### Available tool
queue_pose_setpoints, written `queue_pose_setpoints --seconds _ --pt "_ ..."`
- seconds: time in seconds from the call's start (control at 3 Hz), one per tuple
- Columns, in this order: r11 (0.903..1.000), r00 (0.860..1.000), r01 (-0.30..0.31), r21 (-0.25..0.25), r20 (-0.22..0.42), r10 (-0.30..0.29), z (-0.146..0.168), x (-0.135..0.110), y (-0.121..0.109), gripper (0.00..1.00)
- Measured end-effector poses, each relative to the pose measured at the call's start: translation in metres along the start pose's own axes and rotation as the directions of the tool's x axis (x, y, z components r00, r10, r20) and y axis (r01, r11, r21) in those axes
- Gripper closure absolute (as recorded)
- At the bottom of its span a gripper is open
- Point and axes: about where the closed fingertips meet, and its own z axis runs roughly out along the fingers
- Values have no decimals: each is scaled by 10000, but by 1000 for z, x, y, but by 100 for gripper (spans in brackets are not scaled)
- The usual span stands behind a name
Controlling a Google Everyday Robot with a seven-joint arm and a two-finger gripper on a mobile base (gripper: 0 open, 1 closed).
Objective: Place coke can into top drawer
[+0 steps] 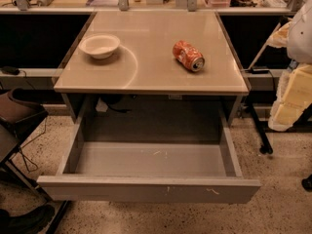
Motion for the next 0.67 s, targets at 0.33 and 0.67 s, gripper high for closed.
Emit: queue_pose_setpoints --seconds 0.33,0.67 --pt "10000 9999 36 78 104 -37 0 0 -11 0" --pt "9985 9985 -507 -186 -204 503 19 6 -51 0"
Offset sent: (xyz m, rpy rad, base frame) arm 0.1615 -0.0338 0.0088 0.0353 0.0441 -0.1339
